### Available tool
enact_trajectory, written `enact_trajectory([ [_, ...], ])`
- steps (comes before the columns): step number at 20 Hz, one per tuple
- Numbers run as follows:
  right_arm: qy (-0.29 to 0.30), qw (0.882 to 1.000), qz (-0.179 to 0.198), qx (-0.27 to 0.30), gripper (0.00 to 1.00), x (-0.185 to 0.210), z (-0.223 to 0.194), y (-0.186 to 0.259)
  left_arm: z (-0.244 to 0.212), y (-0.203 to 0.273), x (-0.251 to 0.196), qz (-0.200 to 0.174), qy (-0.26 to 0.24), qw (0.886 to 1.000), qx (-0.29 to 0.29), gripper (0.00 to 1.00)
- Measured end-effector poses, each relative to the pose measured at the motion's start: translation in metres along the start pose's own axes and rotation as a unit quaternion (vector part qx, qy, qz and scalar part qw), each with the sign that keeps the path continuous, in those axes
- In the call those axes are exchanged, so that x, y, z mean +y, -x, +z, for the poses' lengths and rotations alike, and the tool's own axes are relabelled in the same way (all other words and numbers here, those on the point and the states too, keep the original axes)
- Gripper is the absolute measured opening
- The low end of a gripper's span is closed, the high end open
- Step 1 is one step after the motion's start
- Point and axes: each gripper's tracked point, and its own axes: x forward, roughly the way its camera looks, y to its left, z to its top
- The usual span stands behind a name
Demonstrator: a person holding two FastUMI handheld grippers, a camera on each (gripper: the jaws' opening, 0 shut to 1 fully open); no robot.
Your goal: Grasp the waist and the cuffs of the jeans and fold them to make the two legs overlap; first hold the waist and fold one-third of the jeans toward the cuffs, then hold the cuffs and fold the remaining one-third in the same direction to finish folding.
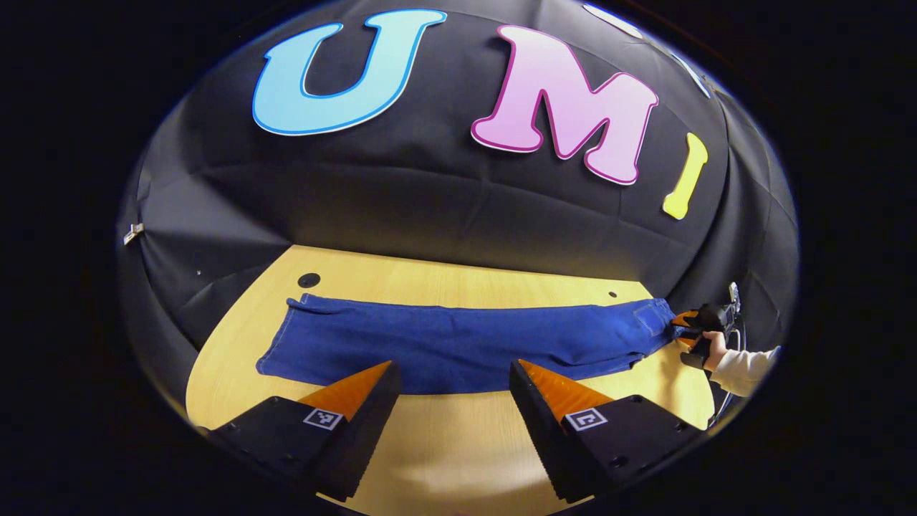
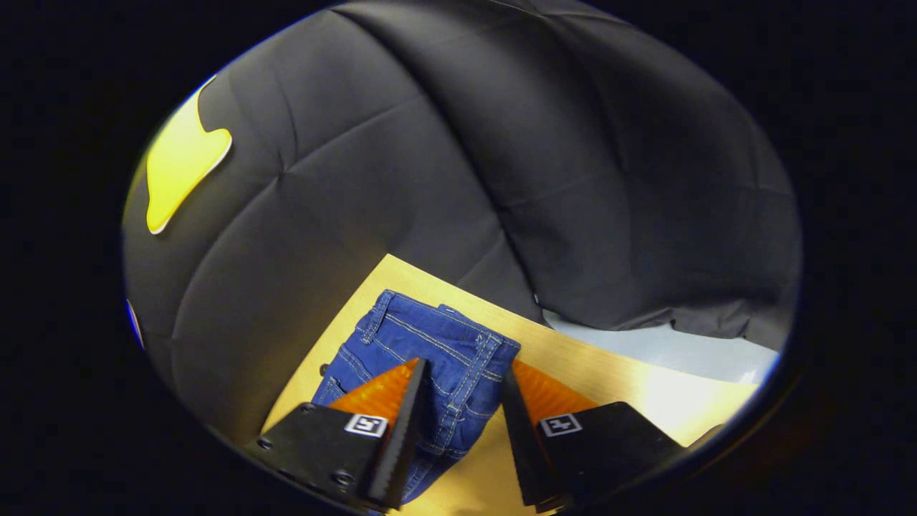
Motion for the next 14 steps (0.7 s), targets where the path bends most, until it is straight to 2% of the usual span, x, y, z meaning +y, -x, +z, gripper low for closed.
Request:
enact_trajectory([
  [3,0.004,0.999,0.03,-0.021,0.15,0.001,0.005,0.001,-0.01,-0.003,-0.005,0.0,-0.002,1.0,0.012,0.97],
  [4,0.017,0.999,0.032,-0.033,0.14,-0.001,0.006,-0.002,-0.014,-0.003,-0.007,0.001,-0.005,1.0,0.016,0.92],
  [5,0.026,0.998,0.039,-0.04,0.09,0.002,0.01,0.004,-0.017,-0.002,-0.009,-0.002,-0.008,1.0,0.019,0.97],
  [8,0.035,0.994,0.072,-0.08,0.08,0.018,0.036,0.032,-0.025,-0.001,-0.014,-0.006,-0.016,1.0,0.022,0.96],
  [11,0.063,0.986,0.112,-0.106,0.08,0.045,0.055,0.068,-0.032,0.005,-0.013,-0.011,0.001,1.0,0.021,0.97],
  [12,0.089,0.982,0.126,-0.113,0.08,0.049,0.061,0.08,-0.034,0.008,-0.012,-0.012,0.011,1.0,0.018,0.97],
  [14,0.154,0.965,0.167,-0.131,0.08,0.073,0.058,0.1,-0.038,0.018,-0.008,-0.013,0.017,1.0,0.013,0.97],
])
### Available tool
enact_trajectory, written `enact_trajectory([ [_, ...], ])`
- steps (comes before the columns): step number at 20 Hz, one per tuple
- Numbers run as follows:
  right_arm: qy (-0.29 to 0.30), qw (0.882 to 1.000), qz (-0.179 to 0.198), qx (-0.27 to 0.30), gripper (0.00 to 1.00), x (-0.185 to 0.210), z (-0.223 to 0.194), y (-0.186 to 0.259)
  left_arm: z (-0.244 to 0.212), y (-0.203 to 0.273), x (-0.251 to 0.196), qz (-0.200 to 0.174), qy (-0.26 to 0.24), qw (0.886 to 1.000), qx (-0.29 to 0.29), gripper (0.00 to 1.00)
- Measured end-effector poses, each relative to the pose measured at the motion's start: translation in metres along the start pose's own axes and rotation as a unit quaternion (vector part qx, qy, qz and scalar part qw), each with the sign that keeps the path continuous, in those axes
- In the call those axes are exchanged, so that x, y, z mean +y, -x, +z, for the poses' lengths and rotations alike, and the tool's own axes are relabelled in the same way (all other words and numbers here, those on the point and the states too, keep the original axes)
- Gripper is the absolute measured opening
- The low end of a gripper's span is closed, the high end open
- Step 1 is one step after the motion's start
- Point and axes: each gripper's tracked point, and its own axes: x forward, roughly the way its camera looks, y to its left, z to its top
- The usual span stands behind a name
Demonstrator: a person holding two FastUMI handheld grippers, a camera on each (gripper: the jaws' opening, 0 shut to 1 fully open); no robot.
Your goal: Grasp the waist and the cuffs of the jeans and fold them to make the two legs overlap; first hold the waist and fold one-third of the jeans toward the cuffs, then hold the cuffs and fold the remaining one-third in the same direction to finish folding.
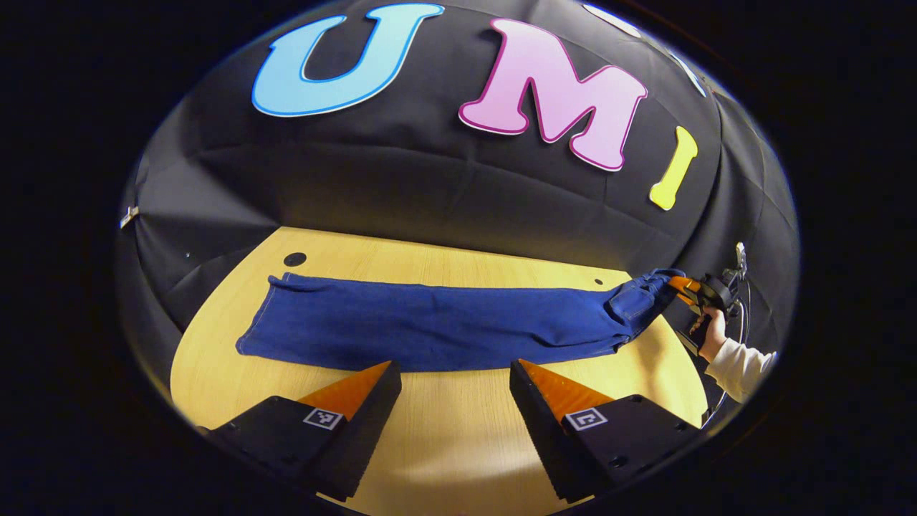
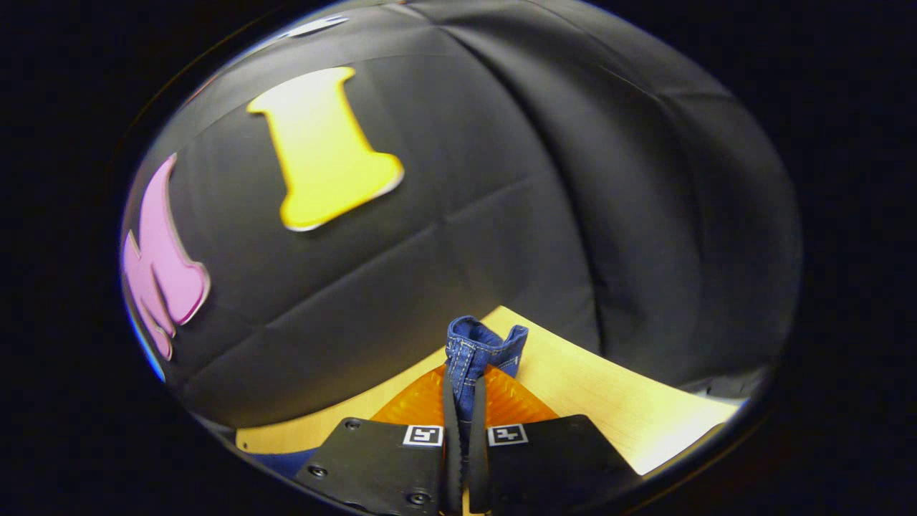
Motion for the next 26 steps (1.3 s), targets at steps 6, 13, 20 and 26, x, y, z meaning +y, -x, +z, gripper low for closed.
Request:
enact_trajectory([
  [6,0.031,0.991,0.125,-0.022,0.07,0.018,0.0,0.029,-0.019,0.031,0.035,0.024,0.018,1.0,0.002,0.97],
  [13,0.103,0.957,0.26,0.081,0.07,-0.009,-0.067,-0.002,-0.051,0.03,0.098,0.055,0.11,0.992,-0.019,0.97],
  [20,0.143,0.927,0.268,0.219,0.27,-0.034,-0.1,-0.054,-0.057,0.011,0.174,0.111,0.168,0.978,-0.057,0.96],
  [26,0.172,0.924,0.271,0.207,0.97,-0.027,-0.105,-0.016,-0.037,-0.015,0.264,0.205,0.18,0.958,-0.093,0.96],
])
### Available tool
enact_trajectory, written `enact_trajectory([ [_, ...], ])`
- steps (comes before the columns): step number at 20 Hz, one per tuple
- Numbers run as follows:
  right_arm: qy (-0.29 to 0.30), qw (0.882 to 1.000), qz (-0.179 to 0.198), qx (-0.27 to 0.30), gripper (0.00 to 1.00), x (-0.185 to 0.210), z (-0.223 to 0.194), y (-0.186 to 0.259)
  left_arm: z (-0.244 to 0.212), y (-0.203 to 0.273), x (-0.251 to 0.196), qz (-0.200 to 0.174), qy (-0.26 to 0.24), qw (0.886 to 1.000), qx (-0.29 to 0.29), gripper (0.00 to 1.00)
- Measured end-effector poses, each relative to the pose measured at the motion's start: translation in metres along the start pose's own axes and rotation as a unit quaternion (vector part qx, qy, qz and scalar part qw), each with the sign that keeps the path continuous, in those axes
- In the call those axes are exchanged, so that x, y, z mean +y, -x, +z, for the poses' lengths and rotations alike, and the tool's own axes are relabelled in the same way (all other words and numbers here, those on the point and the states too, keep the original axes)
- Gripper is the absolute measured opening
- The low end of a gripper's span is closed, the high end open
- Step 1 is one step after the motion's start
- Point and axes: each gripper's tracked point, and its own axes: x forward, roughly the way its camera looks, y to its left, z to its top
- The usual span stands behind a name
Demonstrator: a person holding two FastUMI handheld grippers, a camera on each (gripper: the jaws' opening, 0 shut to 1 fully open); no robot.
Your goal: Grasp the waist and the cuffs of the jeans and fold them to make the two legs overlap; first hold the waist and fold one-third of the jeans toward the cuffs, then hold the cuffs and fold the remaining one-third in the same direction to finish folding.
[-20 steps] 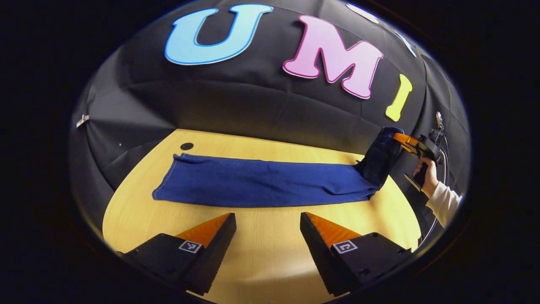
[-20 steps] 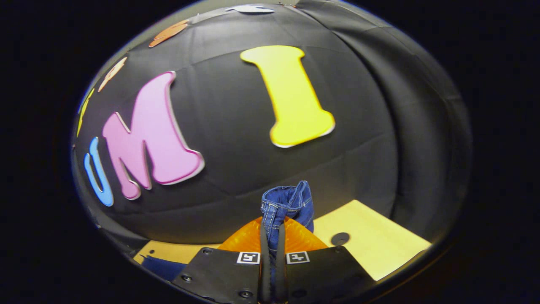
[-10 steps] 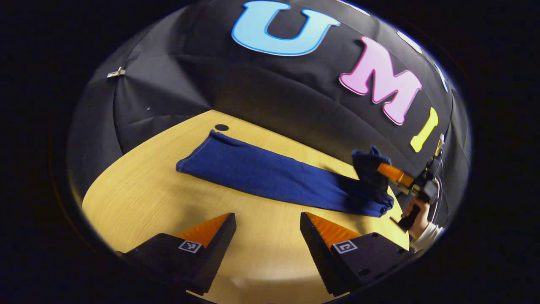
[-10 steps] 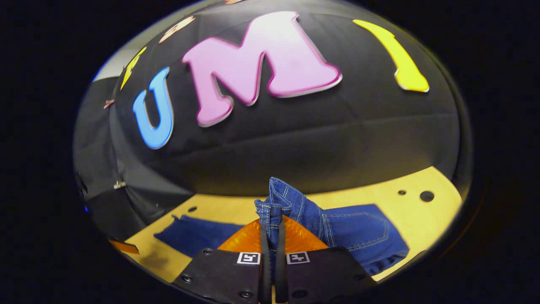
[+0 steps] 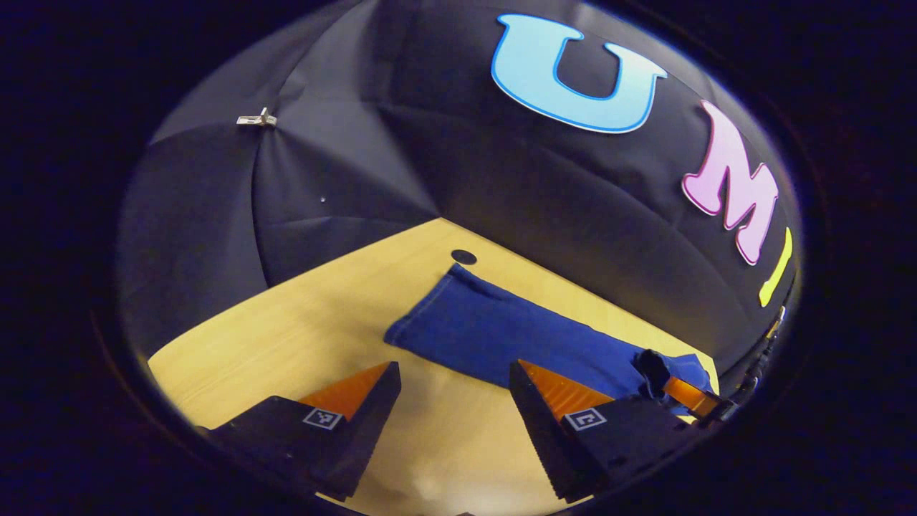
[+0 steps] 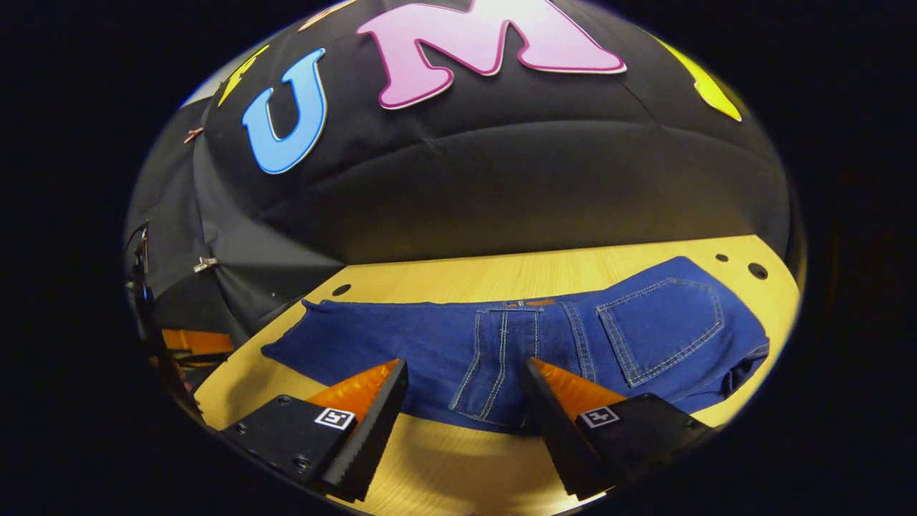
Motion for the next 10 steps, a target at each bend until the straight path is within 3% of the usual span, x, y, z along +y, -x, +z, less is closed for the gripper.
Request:
enact_trajectory([
  [5,-0.042,0.999,-0.032,-0.012,0.98,-0.028,0.011,0.033,0.008,-0.065,0.02,-0.001,-0.037,0.999,0.022,0.96],
  [10,-0.033,0.997,-0.069,-0.004,0.98,-0.067,0.01,0.051,-0.03,-0.12,0.023,0.012,-0.091,0.992,0.091,0.95],
])
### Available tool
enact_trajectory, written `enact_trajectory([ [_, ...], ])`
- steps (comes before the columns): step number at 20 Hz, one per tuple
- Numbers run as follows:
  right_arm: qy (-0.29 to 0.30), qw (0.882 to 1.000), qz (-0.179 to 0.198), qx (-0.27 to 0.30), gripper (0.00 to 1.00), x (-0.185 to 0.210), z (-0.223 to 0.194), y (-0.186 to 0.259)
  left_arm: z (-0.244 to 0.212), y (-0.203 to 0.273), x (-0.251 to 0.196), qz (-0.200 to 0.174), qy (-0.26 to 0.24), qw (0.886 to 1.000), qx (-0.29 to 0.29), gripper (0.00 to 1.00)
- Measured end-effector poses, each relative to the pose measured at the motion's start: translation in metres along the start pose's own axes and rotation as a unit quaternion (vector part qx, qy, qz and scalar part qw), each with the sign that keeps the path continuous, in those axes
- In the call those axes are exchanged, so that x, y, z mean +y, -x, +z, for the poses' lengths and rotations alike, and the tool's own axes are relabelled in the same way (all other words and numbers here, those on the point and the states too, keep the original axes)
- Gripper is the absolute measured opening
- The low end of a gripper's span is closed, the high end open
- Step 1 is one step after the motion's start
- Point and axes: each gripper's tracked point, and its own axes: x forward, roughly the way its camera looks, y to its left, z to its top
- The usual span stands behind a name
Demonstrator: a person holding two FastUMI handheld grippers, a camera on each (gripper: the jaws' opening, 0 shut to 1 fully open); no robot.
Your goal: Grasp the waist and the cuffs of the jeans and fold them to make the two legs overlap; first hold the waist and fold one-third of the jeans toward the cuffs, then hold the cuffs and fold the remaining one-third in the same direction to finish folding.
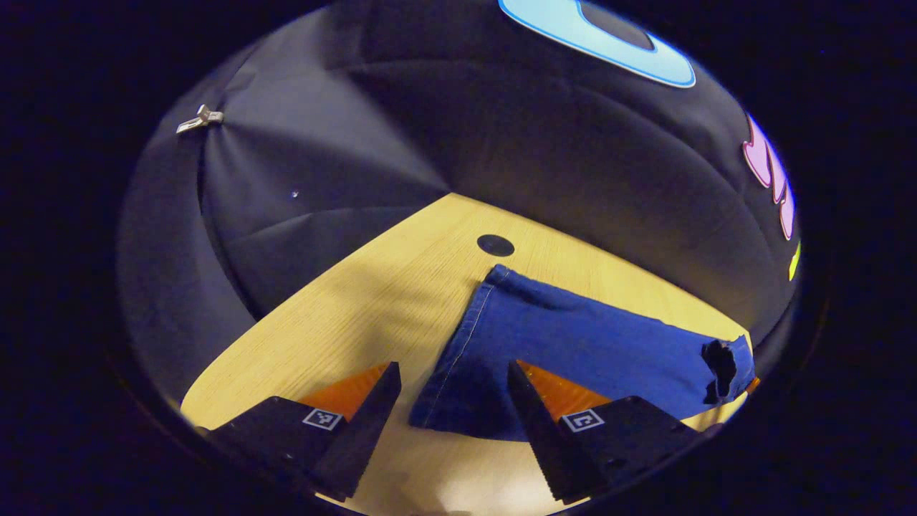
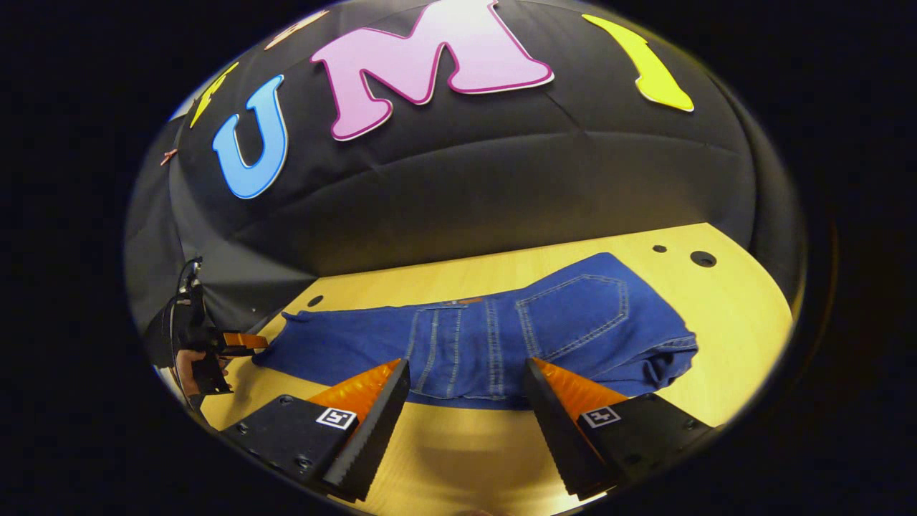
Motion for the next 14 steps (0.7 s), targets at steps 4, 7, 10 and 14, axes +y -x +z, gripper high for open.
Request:
enact_trajectory([
  [4,-0.005,1.0,0.001,0.002,0.97,-0.009,-0.002,0.008,-0.003,-0.006,-0.018,0.018,-0.069,0.997,0.021,0.94],
  [7,-0.003,1.0,0.001,0.016,0.97,-0.016,-0.015,0.007,-0.007,-0.01,-0.037,-0.001,-0.066,0.997,0.031,0.77],
  [10,-0.012,0.999,0.005,0.035,0.98,-0.019,-0.029,0.006,-0.005,0.001,-0.041,-0.004,-0.061,0.998,0.031,0.74],
  [14,-0.012,0.999,0.006,0.042,0.98,-0.02,-0.034,0.007,-0.002,-0.015,-0.039,-0.006,0.004,1.0,0.002,0.23],
])
